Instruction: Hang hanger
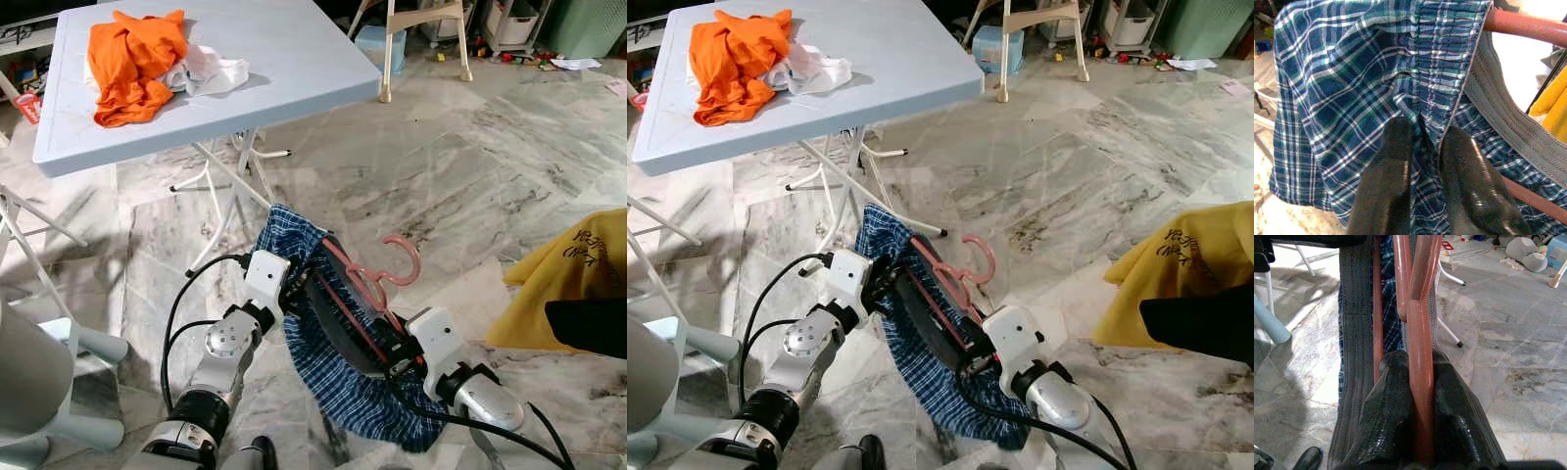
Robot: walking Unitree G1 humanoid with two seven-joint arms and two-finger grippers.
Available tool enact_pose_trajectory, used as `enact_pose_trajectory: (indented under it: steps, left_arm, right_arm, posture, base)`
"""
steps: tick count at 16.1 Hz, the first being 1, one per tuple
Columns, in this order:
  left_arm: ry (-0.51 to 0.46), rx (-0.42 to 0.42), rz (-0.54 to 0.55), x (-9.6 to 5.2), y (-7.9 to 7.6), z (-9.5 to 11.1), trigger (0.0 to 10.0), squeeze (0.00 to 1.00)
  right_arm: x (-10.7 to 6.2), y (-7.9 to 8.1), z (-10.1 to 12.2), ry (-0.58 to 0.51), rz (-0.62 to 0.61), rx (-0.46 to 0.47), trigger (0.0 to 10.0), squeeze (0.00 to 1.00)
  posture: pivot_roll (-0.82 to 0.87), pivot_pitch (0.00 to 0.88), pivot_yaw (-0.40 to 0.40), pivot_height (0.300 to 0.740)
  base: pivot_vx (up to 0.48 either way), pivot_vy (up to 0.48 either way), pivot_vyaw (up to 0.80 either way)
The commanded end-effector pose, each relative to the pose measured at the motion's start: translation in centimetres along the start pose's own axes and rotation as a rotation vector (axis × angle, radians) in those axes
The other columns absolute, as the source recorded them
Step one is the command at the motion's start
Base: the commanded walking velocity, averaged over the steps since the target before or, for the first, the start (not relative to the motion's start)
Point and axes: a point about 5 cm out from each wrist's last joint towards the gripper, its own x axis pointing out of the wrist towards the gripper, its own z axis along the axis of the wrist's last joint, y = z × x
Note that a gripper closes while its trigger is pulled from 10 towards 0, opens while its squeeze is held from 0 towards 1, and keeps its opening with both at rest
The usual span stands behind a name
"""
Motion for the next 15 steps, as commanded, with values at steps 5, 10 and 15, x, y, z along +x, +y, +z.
enact_pose_trajectory:
  steps: [5,10,15]
  left_arm:
    - [-0.020,0.085,0.127,-0.1,2.5,1.1,0.0,0.00]
    - [-0.054,0.135,0.206,-0.1,3.9,2.1,0.0,0.00]
    - [-0.047,0.148,0.234,-0.2,4.3,2.1,0.0,0.00]
  right_arm:
    - [-0.4,0.2,-0.4,0.014,0.034,-0.020,10.0,0.00]
    - [-0.9,0.6,-1.8,0.086,0.092,-0.085,10.0,0.00]
    - [-2.0,-0.7,-3.2,0.171,0.098,-0.183,10.0,0.00]
  posture:
    - [-0.22,0.177,0.066,0.740]
    - [-0.21,0.180,0.072,0.740]
    - [-0.21,0.180,0.071,0.740]
  base:
    - [0.000,0.000,0.00]
    - [0.000,0.000,0.00]
    - [0.000,0.000,0.00]
